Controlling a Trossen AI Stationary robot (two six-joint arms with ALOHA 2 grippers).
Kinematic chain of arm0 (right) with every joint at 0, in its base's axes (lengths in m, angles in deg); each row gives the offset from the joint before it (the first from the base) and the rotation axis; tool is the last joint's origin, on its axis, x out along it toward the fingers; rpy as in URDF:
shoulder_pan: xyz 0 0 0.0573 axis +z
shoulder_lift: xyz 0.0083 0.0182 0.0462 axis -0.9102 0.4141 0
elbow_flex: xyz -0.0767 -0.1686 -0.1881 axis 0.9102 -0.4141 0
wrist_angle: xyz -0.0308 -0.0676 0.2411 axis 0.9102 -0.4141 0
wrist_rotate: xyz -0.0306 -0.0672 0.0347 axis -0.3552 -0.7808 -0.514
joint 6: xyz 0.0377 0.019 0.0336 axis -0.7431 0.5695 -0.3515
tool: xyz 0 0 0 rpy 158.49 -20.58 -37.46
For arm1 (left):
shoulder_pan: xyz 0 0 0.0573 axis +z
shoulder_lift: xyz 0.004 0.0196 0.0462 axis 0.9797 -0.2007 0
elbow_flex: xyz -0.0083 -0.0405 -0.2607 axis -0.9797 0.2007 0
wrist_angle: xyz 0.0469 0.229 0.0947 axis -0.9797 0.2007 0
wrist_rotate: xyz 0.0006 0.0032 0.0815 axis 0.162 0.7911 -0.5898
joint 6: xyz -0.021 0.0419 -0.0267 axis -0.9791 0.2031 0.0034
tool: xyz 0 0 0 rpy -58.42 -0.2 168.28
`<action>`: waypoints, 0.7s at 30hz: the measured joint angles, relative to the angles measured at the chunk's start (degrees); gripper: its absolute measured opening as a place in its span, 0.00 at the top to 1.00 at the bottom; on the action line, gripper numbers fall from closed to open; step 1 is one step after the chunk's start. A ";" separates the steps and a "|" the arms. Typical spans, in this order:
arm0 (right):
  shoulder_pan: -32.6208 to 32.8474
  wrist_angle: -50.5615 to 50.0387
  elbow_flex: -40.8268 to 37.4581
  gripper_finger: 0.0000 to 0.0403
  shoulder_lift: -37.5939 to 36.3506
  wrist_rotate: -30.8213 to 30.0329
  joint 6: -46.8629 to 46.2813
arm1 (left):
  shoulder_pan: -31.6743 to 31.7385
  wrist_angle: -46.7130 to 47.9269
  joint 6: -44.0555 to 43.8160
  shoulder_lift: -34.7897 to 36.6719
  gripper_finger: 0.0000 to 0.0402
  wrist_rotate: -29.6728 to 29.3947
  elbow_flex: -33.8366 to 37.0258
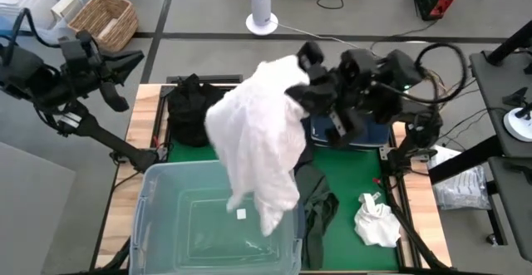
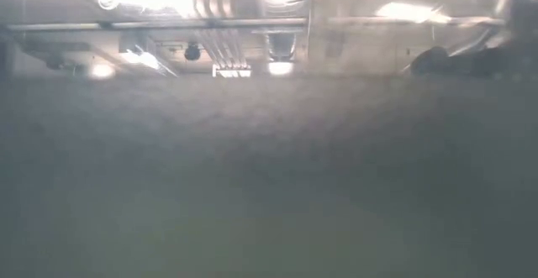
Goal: Sort clothes
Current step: Put the white blouse into the transparent bin
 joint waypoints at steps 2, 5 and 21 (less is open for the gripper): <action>0.00 1.91 0.00 0.98 0.89 2.51 -2.62 | 0.00 -0.23 -0.10 0.02 1.00 0.69 0.00; 0.19 1.97 0.00 0.98 2.01 4.62 -5.22 | 0.00 -1.71 -0.18 -0.05 1.00 1.46 0.00; 1.27 -11.98 -0.07 0.97 7.58 7.86 -10.40 | -0.02 -10.84 -4.68 0.79 1.00 7.80 0.00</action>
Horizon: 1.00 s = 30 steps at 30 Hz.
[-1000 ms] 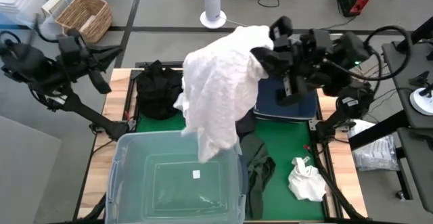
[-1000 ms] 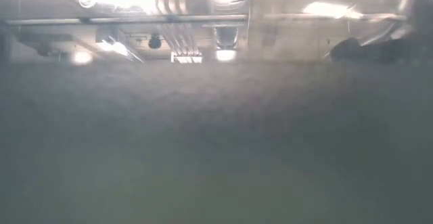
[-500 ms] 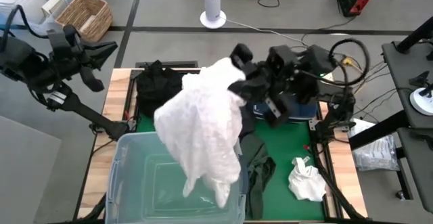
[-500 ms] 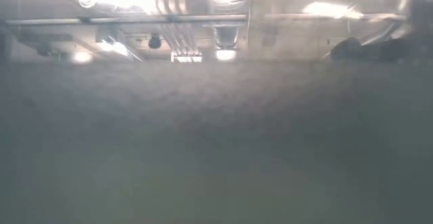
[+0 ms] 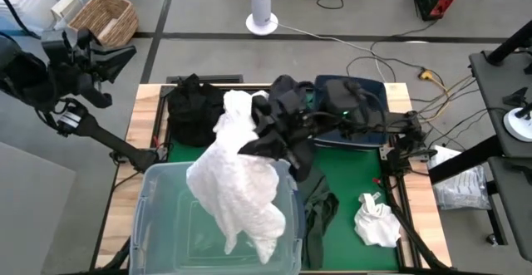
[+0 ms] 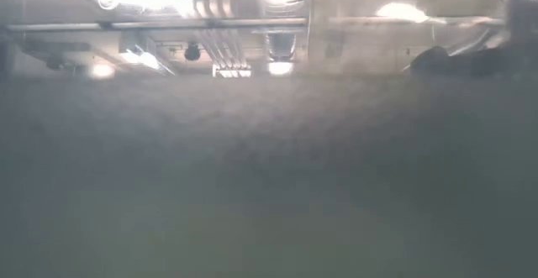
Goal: Sort clothes
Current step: Put the white blouse into the transparent bin
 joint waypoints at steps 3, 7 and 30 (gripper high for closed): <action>-0.01 -3.72 -0.09 0.97 0.28 -0.78 0.81 | 0.00 0.00 -0.27 0.24 1.00 1.82 0.00; -0.02 -7.02 -0.09 0.97 0.64 -2.05 1.14 | 0.00 0.02 -0.15 0.37 1.00 2.32 0.00; 0.13 -31.13 0.02 0.97 4.66 -2.04 -6.64 | 0.02 6.61 -0.55 4.04 1.00 2.33 0.00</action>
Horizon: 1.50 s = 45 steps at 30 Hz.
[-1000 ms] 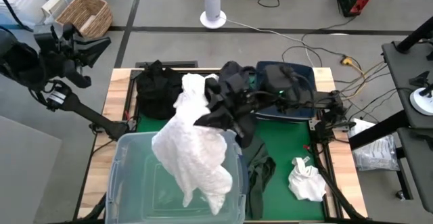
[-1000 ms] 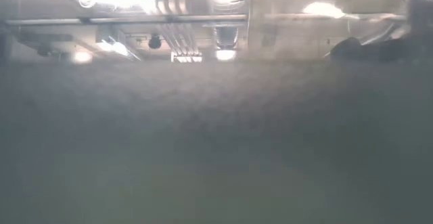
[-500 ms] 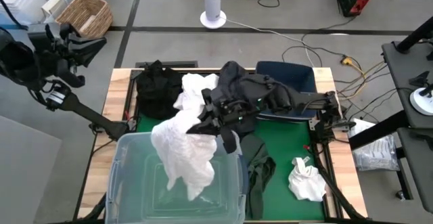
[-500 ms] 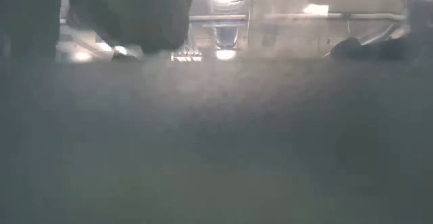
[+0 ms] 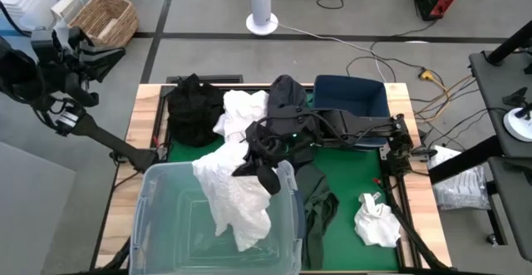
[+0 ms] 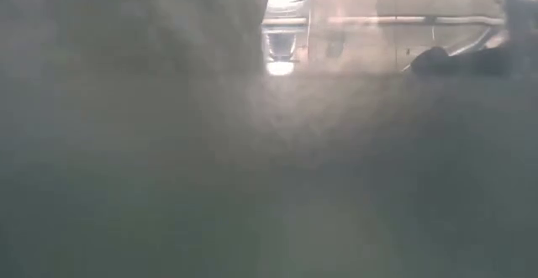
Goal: Sort clothes
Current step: Put the white blouse into the transparent bin, then put the black shirt into the blue laundry organizer
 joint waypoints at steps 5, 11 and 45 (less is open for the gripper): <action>0.15 -5.89 0.00 0.97 0.52 0.20 -1.93 | 0.00 2.90 -0.96 0.02 1.00 0.01 0.00; 0.51 -13.45 0.00 0.97 0.87 1.47 -2.60 | 0.00 4.49 -0.97 -0.03 1.00 0.02 0.00; 3.72 -20.55 0.06 0.36 1.01 -1.95 -4.19 | 0.00 8.60 -0.99 0.15 1.00 -0.03 0.00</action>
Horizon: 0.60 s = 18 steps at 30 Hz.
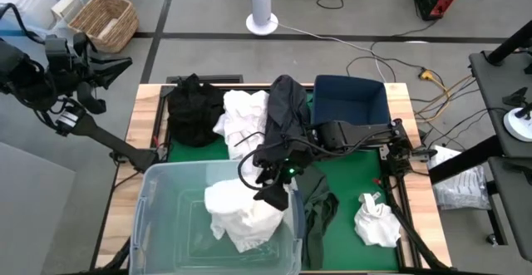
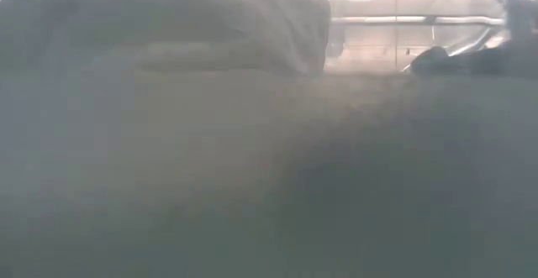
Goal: Sort clothes
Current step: Put the black shirt into the blue laundry organizer
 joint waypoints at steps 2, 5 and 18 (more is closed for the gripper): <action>-0.11 0.00 0.03 0.35 -0.02 -0.47 0.31 | -0.01 0.04 0.00 0.00 1.00 0.00 0.00; -0.11 0.00 0.03 0.35 -0.02 -2.00 0.92 | 0.00 0.45 0.00 0.00 1.00 0.00 0.00; -0.11 0.39 0.07 0.57 -4.44 -11.75 2.55 | -0.02 1.12 0.02 -0.07 1.00 0.02 0.13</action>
